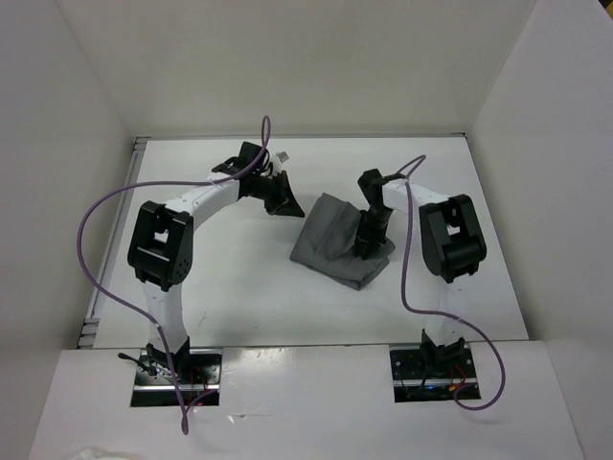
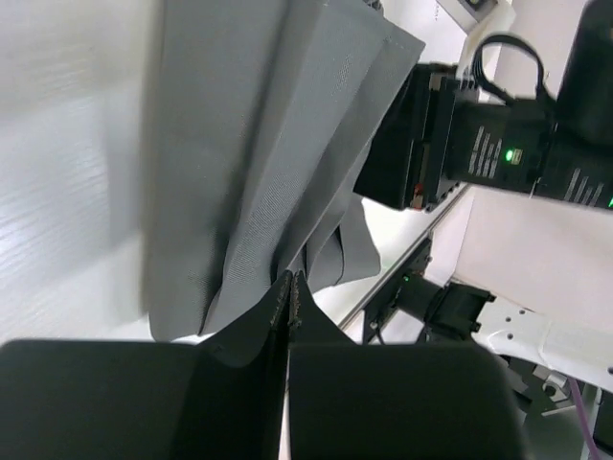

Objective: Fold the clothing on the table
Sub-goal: Fold the skirt

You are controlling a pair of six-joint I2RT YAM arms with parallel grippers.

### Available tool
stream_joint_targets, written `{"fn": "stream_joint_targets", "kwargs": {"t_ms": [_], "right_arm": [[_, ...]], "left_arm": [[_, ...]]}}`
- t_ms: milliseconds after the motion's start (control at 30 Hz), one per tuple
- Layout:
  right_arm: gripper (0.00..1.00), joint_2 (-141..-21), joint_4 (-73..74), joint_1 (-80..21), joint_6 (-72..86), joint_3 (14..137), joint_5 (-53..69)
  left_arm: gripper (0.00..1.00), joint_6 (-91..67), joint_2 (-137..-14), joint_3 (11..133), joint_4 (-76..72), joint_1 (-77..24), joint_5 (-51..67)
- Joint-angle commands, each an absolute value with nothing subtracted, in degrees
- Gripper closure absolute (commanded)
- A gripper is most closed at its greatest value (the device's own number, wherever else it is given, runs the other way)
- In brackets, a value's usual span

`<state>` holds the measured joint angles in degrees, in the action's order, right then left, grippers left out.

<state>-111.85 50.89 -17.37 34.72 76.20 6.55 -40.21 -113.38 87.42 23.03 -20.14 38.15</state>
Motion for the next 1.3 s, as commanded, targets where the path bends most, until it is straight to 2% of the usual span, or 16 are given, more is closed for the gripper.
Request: {"fn": "stream_joint_targets", "kwargs": {"t_ms": [0, 333, 467, 667, 800, 933, 1000, 1267], "right_arm": [[0.7, -117.1, 45.8, -17.0, 35.5, 80.8, 5.2], [0.7, -128.8, 41.9, -17.0, 31.6, 103.5, 11.3], [0.66, -124.3, 48.3, -17.0, 28.2, 109.4, 8.8], [0.64, -115.1, 49.8, -18.1, 27.2, 105.0, 10.5], [0.76, -114.5, 48.3, -18.1, 27.8, 99.0, 13.6], [0.95, -113.2, 47.0, -18.6, 28.3, 93.6, 14.7], [1.0, -113.2, 46.3, -18.6, 28.3, 90.4, 16.6], [1.0, -117.5, 42.6, -18.6, 28.8, 84.3, 17.1]], "left_arm": [[1.0, -37.4, -112.1, 89.6, 23.9, -19.2, 39.3], [1.0, -37.4, -109.8, 87.3, 25.6, -11.3, 34.7], [1.0, -36.9, -106.2, 87.3, 25.6, -8.7, 33.2], [0.97, -37.8, -101.5, 82.0, 24.0, -8.0, 30.4], [0.97, -38.4, -102.0, 80.9, 23.4, -8.0, 32.6], [0.97, -38.4, -102.0, 80.3, 23.4, -8.0, 32.6], [0.97, -38.4, -102.0, 80.3, 23.4, -8.0, 32.6], [0.97, -37.9, -103.2, 79.3, 23.4, -8.0, 32.6]]}}
